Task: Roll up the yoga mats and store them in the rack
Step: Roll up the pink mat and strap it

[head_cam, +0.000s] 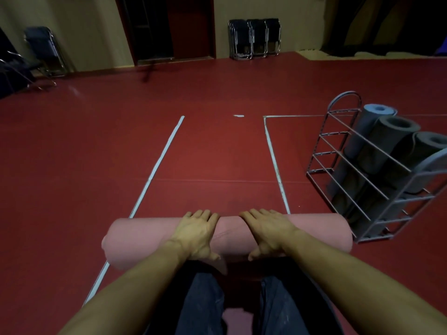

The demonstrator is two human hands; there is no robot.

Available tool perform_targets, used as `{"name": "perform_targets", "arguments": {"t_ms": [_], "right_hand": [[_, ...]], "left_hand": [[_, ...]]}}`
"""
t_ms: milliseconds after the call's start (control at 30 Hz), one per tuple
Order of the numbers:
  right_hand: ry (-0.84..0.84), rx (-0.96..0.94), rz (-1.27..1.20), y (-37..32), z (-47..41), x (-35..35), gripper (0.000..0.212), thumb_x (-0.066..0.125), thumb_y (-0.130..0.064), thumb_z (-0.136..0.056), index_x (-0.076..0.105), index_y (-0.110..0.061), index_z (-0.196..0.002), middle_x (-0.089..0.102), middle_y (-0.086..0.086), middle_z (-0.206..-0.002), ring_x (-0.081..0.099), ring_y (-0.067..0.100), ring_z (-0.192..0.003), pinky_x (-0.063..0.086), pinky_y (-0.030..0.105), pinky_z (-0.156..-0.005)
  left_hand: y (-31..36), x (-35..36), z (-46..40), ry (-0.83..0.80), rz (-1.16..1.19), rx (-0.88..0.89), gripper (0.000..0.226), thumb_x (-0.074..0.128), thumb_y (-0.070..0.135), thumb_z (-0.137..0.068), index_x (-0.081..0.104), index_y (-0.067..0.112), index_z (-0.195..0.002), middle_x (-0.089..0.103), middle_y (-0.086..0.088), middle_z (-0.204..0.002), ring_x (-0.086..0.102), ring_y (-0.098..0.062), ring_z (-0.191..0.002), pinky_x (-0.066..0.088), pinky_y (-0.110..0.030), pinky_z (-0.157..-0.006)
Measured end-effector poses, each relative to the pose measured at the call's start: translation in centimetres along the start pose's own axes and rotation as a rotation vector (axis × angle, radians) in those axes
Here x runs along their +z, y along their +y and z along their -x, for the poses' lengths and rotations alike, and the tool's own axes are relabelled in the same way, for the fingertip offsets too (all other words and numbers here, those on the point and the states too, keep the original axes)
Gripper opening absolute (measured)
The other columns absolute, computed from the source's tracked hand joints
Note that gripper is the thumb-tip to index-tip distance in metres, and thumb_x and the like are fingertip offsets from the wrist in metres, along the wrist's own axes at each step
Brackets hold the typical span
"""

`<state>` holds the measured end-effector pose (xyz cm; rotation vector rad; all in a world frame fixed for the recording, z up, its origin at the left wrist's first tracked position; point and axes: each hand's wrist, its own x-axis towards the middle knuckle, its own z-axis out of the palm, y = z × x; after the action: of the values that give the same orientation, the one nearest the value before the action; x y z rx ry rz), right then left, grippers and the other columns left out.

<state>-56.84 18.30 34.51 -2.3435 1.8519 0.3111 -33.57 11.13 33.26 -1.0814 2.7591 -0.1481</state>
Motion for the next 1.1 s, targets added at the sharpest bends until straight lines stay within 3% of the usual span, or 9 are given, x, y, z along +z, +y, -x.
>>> {"name": "perform_targets", "arguments": {"t_ms": [267,433,533,800,933,1100], "right_hand": [[0.185,0.023,0.139,0.8,2.7,-8.9,0.116,0.077,-0.078,-0.060,0.031,-0.021,-0.149,0.048,0.004,-0.138,0.052,0.033,-0.122,0.044,0.047,-0.100],[0.209,0.047,0.179,0.3,5.5,-13.8,0.130,0.074,-0.082,-0.063,0.019,-0.015,-0.160,0.038,0.006,-0.153,0.044,0.032,-0.136,0.038,0.047,-0.111],[0.205,0.027,0.180,-0.5,7.4,-15.4,0.123,0.075,-0.084,-0.059,0.030,-0.020,-0.153,0.046,0.003,-0.142,0.050,0.030,-0.128,0.044,0.045,-0.104],[0.033,-0.007,0.053,-3.5,11.4,-11.6,0.114,0.077,-0.084,-0.056,0.038,-0.022,-0.143,0.050,0.002,-0.135,0.055,0.030,-0.121,0.048,0.043,-0.099],[-0.011,-0.010,-0.042,-4.3,12.6,-8.6,0.123,0.075,-0.085,-0.053,0.033,-0.020,-0.150,0.051,0.002,-0.139,0.055,0.028,-0.124,0.048,0.044,-0.104],[-0.073,-0.019,-0.187,-4.9,13.3,-6.9,0.115,0.082,-0.076,-0.053,0.036,-0.030,-0.148,0.052,-0.005,-0.142,0.055,0.020,-0.126,0.046,0.034,-0.104]], "left_hand": [[-1.4,-9.0,1.0,0.144,-0.077,-0.026,0.116,0.071,0.082,-0.064,0.031,0.019,-0.153,0.049,-0.006,-0.140,0.049,-0.031,-0.128,0.039,-0.046,-0.104],[-1.7,-14.3,3.1,0.229,-0.110,-0.003,0.116,0.070,0.085,-0.060,0.036,0.020,-0.150,0.052,-0.003,-0.136,0.052,-0.029,-0.125,0.042,-0.046,-0.102],[-1.2,-15.8,4.9,0.263,-0.108,0.025,0.112,0.067,0.088,-0.057,0.040,0.023,-0.144,0.055,0.000,-0.130,0.056,-0.027,-0.120,0.044,-0.044,-0.100],[2.1,-13.6,9.8,0.084,-0.066,0.062,0.112,0.066,0.092,-0.057,0.041,0.023,-0.141,0.057,0.001,-0.131,0.058,-0.027,-0.119,0.048,-0.042,-0.097],[3.4,-11.9,11.0,-0.004,-0.004,0.093,0.111,0.069,0.089,-0.059,0.039,0.025,-0.144,0.055,0.002,-0.136,0.055,-0.026,-0.122,0.045,-0.043,-0.101],[4.1,-10.1,11.3,-0.115,0.092,0.117,0.114,0.074,0.086,-0.058,0.037,0.026,-0.149,0.054,0.002,-0.139,0.054,-0.025,-0.127,0.044,-0.043,-0.106]]}}
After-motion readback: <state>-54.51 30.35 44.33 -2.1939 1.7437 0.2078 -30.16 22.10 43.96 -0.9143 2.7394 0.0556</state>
